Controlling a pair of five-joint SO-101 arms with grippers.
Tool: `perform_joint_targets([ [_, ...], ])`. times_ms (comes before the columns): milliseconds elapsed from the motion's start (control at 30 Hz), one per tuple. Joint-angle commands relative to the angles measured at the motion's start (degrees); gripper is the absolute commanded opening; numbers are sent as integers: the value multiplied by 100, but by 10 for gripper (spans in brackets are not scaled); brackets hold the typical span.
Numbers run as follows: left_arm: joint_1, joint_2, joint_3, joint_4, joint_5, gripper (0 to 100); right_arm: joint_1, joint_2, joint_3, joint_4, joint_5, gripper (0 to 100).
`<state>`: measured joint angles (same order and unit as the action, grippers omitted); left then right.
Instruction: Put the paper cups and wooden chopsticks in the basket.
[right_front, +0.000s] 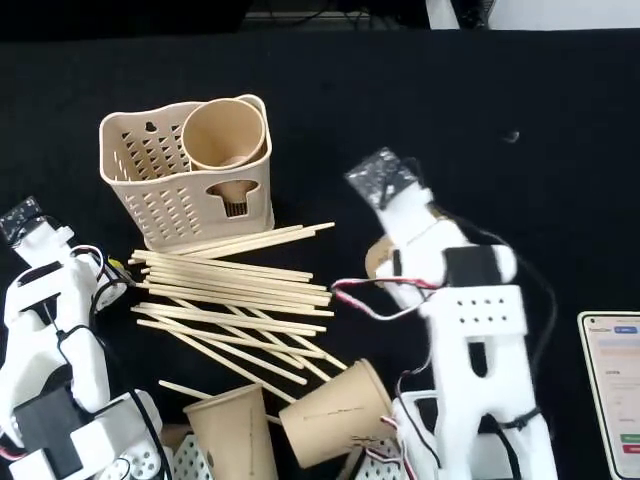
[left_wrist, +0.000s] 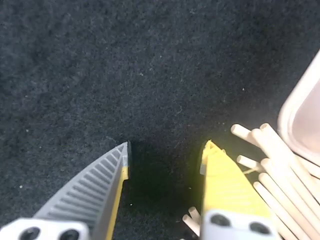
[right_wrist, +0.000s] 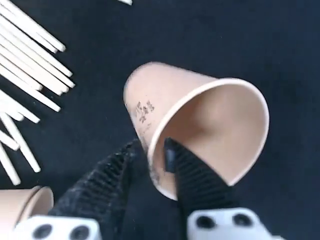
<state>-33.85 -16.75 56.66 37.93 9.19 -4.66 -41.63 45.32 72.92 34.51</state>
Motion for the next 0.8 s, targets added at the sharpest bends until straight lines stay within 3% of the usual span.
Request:
perform_joint_targets([
  [0,31,-149,13,-141,62,234,-352,22,57,-325,0,78],
  [67,31,-149,13,-141,62,234,-396,22,110,-501,0,12],
  [200,31,-149,13,-141,62,234,-149,-57,-171,-519,-9,10],
  [400,40,-149,4,-141,62,234,35,-673,-2202,782,-44,11],
  [600,48,-149,4,-149,62,234,-747,-576,-4514,800,-510,11],
  [767,48,-149,4,-149,62,234,-1741,75,-4971,229,-299,11],
])
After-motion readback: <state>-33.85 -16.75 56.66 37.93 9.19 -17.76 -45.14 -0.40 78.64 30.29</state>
